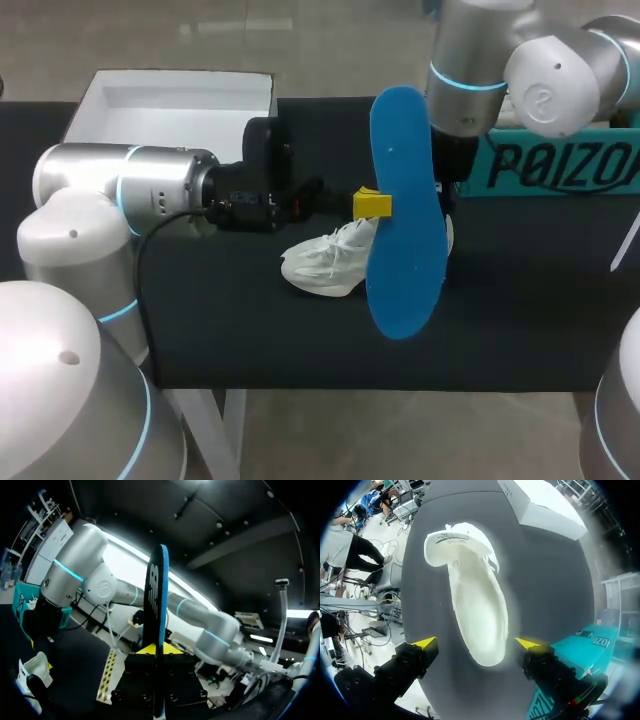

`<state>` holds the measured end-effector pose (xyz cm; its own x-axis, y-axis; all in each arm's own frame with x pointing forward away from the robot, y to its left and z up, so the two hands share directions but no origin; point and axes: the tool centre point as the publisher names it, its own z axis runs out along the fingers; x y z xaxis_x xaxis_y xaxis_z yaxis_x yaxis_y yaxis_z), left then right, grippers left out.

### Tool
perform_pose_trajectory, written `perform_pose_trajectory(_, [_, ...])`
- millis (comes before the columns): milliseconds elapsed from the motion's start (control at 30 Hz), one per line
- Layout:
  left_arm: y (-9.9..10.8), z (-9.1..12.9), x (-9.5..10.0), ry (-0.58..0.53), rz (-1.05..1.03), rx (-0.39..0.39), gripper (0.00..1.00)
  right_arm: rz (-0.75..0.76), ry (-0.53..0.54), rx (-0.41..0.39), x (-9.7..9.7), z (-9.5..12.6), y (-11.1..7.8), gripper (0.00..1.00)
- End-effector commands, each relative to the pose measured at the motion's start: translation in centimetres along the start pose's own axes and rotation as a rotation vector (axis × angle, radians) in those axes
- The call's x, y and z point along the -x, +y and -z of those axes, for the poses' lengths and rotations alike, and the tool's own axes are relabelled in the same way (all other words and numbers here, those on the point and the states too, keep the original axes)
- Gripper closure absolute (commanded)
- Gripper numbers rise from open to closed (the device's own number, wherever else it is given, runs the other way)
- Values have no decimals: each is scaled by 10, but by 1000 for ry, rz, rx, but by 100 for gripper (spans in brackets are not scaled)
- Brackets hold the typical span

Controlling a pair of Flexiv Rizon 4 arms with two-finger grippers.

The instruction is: Take the shoe out of the shoebox, open the shoe tongue, remove and reinsert the insole, then place the shoe into the shoebox

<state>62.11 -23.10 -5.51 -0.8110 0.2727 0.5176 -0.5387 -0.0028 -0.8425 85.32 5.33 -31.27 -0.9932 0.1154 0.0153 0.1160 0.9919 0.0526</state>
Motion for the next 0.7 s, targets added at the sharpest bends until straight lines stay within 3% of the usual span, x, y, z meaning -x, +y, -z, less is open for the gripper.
perform_pose_trajectory(33, [0, -2, 1, -1, 0, -2, 100, -7, -27, 13, 11, -1, 13, 0])
perform_pose_trajectory(233, [0, -2, 1, -1, 0, -2, 100, -7, -78, 56, 26, -1, 32, 0])
perform_pose_trajectory(700, [0, -2, 1, -1, 0, -2, 100, 62, -82, 71, 37, -33, 66, 0])
